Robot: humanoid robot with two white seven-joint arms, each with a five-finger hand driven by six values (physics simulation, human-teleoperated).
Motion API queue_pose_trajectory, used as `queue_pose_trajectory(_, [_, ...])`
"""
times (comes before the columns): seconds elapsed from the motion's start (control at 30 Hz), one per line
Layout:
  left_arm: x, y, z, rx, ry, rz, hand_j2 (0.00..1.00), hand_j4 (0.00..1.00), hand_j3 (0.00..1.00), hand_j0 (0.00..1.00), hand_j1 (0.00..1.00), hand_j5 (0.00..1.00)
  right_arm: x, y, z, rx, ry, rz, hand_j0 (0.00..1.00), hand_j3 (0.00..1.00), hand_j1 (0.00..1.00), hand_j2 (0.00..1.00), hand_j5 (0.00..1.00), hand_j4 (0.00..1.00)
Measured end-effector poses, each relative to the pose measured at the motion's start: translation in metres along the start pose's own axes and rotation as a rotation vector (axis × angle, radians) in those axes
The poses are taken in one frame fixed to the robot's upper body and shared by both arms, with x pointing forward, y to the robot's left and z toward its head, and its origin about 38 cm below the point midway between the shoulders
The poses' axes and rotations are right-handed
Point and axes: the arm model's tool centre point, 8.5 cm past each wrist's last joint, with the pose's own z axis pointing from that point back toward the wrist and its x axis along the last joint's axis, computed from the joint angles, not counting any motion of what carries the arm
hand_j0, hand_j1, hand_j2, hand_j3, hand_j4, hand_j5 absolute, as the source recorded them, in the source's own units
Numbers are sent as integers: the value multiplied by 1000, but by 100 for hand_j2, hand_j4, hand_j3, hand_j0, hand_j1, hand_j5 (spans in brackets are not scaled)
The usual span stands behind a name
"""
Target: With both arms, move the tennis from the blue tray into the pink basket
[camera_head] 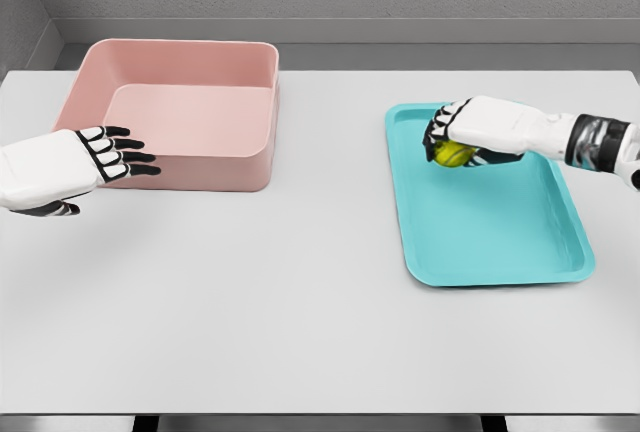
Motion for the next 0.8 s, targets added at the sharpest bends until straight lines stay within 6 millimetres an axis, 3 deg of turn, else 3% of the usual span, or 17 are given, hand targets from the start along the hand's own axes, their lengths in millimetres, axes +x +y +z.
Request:
queue_pose_trajectory(0.5, [1, 0, -1, 0, -3, 0, 100, 100, 100, 100, 100, 100, 66, -30, -25, -35, -178, 157, 46, 46, 46, 46, 46, 46])
queue_pose_trajectory(0.8, [2, -1, -1, 0, -7, 1, 100, 100, 100, 100, 100, 100, 111, -30, -61, -39, -306, 189, 44, 44, 44, 44, 44, 44])
